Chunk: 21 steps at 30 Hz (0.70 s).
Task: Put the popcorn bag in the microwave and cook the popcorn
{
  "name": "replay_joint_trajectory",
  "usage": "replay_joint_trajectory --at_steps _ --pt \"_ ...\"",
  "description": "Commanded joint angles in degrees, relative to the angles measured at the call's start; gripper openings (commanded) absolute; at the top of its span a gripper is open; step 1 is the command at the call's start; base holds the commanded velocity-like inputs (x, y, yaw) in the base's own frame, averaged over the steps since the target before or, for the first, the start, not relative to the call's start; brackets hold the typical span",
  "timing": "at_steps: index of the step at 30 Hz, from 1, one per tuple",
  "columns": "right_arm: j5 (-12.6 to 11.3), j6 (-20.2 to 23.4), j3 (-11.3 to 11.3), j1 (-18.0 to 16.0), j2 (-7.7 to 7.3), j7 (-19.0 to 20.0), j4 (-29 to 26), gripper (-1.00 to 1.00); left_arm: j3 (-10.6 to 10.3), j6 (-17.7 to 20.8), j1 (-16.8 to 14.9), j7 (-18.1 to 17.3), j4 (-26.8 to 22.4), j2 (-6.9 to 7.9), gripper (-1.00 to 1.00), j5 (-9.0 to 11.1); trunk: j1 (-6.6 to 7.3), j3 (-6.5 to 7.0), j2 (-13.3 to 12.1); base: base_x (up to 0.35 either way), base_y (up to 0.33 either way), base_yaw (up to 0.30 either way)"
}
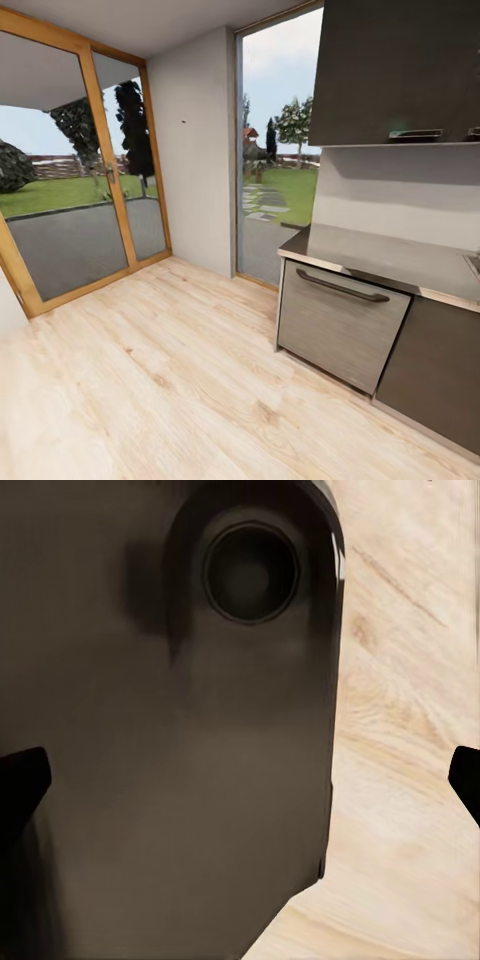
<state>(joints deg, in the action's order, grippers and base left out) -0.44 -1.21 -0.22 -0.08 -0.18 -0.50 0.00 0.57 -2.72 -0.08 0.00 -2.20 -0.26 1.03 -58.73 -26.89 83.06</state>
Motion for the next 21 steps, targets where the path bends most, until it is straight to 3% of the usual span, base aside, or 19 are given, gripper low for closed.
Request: replay_joint_trajectory --at_steps 1,21 --pt "-0.11 -0.46 -0.03 -0.01 0.00 -0.13 0.00 1.00 0.04 -0.17 -0.01 0.00 0.01 -0.01 1.00 0.11 0.00 -0.04 0.02 0.000 0.000 -0.215" --pt "-0.18 -2.39 -0.04 -0.01 0.05 -0.29 0.09 1.00 -0.07 -0.18 -0.01 -0.06 0.01 -0.01 1.00 0.05 0.00 -0.04 0.02 0.000 0.000 -0.246"
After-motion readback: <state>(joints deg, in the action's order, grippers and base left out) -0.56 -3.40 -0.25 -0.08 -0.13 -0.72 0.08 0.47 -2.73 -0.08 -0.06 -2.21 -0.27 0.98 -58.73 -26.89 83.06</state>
